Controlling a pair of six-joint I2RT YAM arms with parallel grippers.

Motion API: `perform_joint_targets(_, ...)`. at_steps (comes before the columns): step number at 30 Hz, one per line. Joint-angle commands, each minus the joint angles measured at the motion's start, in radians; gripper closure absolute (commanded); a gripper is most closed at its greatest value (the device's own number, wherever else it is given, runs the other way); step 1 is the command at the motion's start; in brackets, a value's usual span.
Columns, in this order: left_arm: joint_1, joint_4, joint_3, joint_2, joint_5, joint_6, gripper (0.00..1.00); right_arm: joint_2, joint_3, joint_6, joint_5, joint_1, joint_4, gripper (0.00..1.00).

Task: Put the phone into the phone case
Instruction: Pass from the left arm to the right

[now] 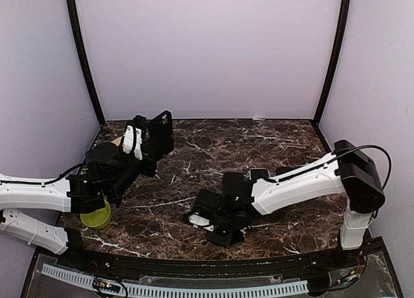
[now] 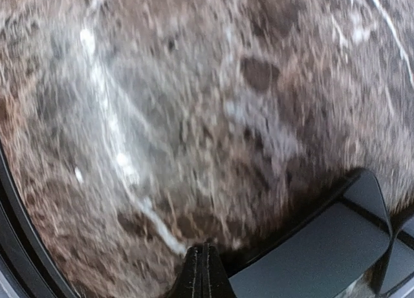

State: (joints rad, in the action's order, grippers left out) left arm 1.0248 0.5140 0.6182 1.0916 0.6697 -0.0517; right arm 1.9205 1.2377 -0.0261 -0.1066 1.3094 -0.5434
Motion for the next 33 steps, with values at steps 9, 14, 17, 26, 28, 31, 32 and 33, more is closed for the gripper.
perform_joint_targets(9, -0.004, -0.021, 0.010, 0.016, -0.052, 0.045, 1.00, -0.239, -0.065, -0.103, -0.104, -0.013, 0.014, 0.87)
perform_joint_targets(14, -0.003, -0.004, 0.005, 0.015, -0.182, 0.083, 1.00, -0.410, -0.128, -0.138, -0.043, -0.097, 0.223, 0.45)
perform_joint_targets(17, -0.004, 0.022, -0.005, 0.008, -0.335, 0.099, 1.00, -0.520, -0.198, -0.159, 0.083, -0.168, 0.412, 0.26)
perform_joint_targets(26, -0.004, 0.156, -0.050, -0.012, -0.751, 0.156, 1.00, -0.595, -0.247, -0.187, 0.361, -0.295, 0.686, 0.20)
perform_joint_targets(28, -0.004, 0.175, -0.056, -0.013, -0.804, 0.171, 1.00, -0.579, -0.236, -0.188, 0.408, -0.296, 0.700, 0.25)
perform_joint_targets(31, -0.003, 0.183, -0.057, -0.010, -0.819, 0.186, 1.00, -0.564, -0.225, -0.187, 0.458, -0.296, 0.712, 0.38)
perform_joint_targets(32, -0.003, 0.182, -0.057, -0.011, -0.825, 0.188, 1.00, -0.562, -0.223, -0.190, 0.460, -0.297, 0.713, 0.44)
perform_joint_targets(33, -0.004, 0.182, -0.057, -0.010, -0.828, 0.190, 1.00, -0.560, -0.222, -0.191, 0.463, -0.297, 0.713, 0.49)
